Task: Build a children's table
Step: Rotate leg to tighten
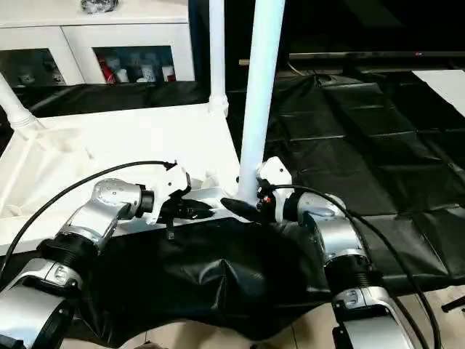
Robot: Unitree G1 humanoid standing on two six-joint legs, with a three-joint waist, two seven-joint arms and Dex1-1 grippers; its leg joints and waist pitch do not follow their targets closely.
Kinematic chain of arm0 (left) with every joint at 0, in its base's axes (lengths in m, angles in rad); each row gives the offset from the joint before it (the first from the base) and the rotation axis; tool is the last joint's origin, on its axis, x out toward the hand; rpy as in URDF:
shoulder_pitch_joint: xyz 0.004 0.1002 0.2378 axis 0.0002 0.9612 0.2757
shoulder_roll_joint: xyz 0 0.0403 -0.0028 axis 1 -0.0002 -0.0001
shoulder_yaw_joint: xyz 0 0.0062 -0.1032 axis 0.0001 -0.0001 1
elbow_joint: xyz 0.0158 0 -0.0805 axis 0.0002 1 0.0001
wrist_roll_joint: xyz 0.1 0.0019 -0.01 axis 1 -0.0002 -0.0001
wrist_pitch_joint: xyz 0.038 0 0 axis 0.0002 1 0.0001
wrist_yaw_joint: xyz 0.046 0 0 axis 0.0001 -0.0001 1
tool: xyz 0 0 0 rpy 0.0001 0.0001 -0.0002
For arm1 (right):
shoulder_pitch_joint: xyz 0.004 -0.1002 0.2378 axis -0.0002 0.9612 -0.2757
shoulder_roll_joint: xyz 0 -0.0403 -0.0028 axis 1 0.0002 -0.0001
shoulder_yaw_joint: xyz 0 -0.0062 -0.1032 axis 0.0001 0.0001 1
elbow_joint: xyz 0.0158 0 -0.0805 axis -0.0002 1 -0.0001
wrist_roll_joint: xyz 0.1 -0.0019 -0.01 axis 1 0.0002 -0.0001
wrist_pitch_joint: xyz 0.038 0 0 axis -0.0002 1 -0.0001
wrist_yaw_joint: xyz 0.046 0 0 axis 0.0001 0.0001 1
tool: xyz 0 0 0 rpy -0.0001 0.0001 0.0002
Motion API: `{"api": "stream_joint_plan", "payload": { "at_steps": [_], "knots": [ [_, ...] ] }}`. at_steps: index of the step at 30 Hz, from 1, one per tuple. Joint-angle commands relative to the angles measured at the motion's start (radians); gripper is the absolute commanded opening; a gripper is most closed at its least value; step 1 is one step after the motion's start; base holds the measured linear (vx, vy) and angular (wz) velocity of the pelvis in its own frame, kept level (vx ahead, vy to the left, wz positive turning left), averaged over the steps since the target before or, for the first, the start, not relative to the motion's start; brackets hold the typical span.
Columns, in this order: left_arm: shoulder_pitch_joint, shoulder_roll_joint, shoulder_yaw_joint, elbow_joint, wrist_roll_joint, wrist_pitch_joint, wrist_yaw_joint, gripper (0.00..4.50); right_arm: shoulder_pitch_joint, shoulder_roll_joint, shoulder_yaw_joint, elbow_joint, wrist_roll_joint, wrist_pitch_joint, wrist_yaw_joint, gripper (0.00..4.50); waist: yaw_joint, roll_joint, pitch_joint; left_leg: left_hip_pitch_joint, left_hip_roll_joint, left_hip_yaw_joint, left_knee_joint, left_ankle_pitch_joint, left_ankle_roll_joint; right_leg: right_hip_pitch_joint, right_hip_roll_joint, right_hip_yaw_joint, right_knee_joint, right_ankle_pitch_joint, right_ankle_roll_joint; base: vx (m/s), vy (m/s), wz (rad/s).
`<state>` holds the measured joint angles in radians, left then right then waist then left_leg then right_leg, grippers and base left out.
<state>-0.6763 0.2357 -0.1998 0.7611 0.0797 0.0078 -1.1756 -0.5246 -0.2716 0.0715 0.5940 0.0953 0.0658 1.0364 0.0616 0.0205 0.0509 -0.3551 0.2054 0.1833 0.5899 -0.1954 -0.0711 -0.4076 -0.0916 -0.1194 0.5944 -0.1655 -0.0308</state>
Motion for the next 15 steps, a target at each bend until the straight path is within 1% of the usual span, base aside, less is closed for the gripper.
{"api": "stream_joint_plan", "payload": {
  "at_steps": [1,2,4,5,6,8,9,10,11,12,13,15],
  "knots": [
    [-0.013,-0.018,0.018,-0.040,-0.055,-0.027,0.007,0.00,-0.001,0.010,0.027,-0.020,0.025,0.024,0.044,3.56,0.005,-0.017,-0.069,-0.003,0.030,-0.005,-0.059,-0.119,0.107,0.064,-0.064,0.059,-0.067,-0.234,-0.199,0.000,0.000,0.00],
    [-0.014,-0.015,0.021,-0.040,-0.054,-0.025,0.013,0.00,0.005,0.000,0.020,-0.033,0.034,0.034,0.049,3.86,0.004,-0.020,-0.070,-0.004,0.030,-0.005,-0.059,-0.117,0.108,0.065,-0.063,0.058,-0.067,-0.230,-0.199,0.000,0.000,0.00],
    [-0.016,-0.012,0.025,-0.035,-0.052,-0.024,0.022,0.00,0.022,-0.029,0.013,-0.058,0.039,0.037,0.065,3.86,0.005,-0.019,-0.070,-0.004,0.030,-0.005,-0.059,-0.118,0.108,0.064,-0.063,0.058,-0.067,-0.236,-0.197,0.000,0.000,0.00],
    [-0.016,-0.011,0.026,-0.033,-0.052,-0.024,0.022,0.00,0.029,-0.043,0.012,-0.067,0.037,0.034,0.071,4.12,0.008,-0.021,-0.069,-0.004,0.029,-0.005,-0.058,-0.120,0.109,0.064,-0.063,0.059,-0.069,-0.245,-0.188,0.000,0.000,0.00],
    [-0.014,-0.010,0.026,-0.036,-0.052,-0.023,0.022,0.00,0.040,-0.058,0.009,-0.082,0.039,0.033,0.080,4.12,0.010,-0.023,-0.069,-0.004,0.029,-0.005,-0.058,-0.117,0.109,0.065,-0.063,0.058,-0.068,-0.245,-0.186,0.000,0.000,0.00],
    [-0.010,-0.008,0.027,-0.042,-0.053,-0.021,0.022,0.00,0.058,-0.086,-0.005,-0.106,0.051,0.035,0.096,4.12,0.012,-0.023,-0.069,-0.005,0.028,-0.005,-0.057,-0.111,0.112,0.066,-0.063,0.058,-0.069,-0.246,-0.181,0.000,0.000,0.00],
    [-0.006,-0.006,0.028,-0.046,-0.054,-0.018,0.024,0.00,0.074,-0.115,-0.028,-0.128,0.072,0.042,0.111,4.12,0.013,-0.023,-0.070,-0.005,0.028,-0.005,-0.057,-0.107,0.115,0.065,-0.063,0.058,-0.068,-0.244,-0.180,0.000,0.000,0.00],
    [-0.005,-0.006,0.027,-0.047,-0.054,-0.018,0.024,0.00,0.078,-0.122,-0.035,-0.132,0.075,0.037,0.110,4.12,0.017,-0.022,-0.069,-0.004,0.028,-0.004,-0.056,-0.110,0.119,0.065,-0.063,0.058,-0.071,-0.249,-0.176,0.000,0.000,0.00],
    [-0.003,-0.005,0.027,-0.048,-0.054,-0.018,0.026,0.00,0.085,-0.137,-0.049,-0.139,0.079,0.026,0.108,4.12,0.019,-0.025,-0.070,-0.004,0.027,-0.004,-0.055,-0.108,0.120,0.065,-0.062,0.058,-0.071,-0.251,-0.174,0.000,0.000,0.00],
    [-0.002,-0.006,0.028,-0.045,-0.053,-0.018,0.031,0.00,0.094,-0.165,-0.063,-0.141,0.080,0.022,0.110,4.12,0.020,-0.023,-0.070,-0.006,0.026,-0.004,-0.055,-0.106,0.118,0.066,-0.062,0.057,-0.070,-0.254,-0.173,0.000,0.000,0.00],
    [-0.002,-0.006,0.028,-0.045,-0.052,-0.019,0.032,0.00,0.096,-0.169,-0.065,-0.142,0.081,0.023,0.111,4.12,0.021,-0.025,-0.069,-0.005,0.025,-0.003,-0.055,-0.110,0.116,0.064,-0.061,0.056,-0.074,-0.270,-0.167,0.000,0.000,0.00],
    [-0.002,-0.007,0.029,-0.042,-0.050,-0.021,0.040,0.00,0.102,-0.190,-0.081,-0.140,0.081,0.019,0.098,4.12,0.020,-0.025,-0.069,-0.008,0.022,-0.004,-0.054,-0.109,0.115,0.066,-0.061,0.055,-0.076,-0.286,-0.159,0.000,0.000,0.00]
  ]
}}
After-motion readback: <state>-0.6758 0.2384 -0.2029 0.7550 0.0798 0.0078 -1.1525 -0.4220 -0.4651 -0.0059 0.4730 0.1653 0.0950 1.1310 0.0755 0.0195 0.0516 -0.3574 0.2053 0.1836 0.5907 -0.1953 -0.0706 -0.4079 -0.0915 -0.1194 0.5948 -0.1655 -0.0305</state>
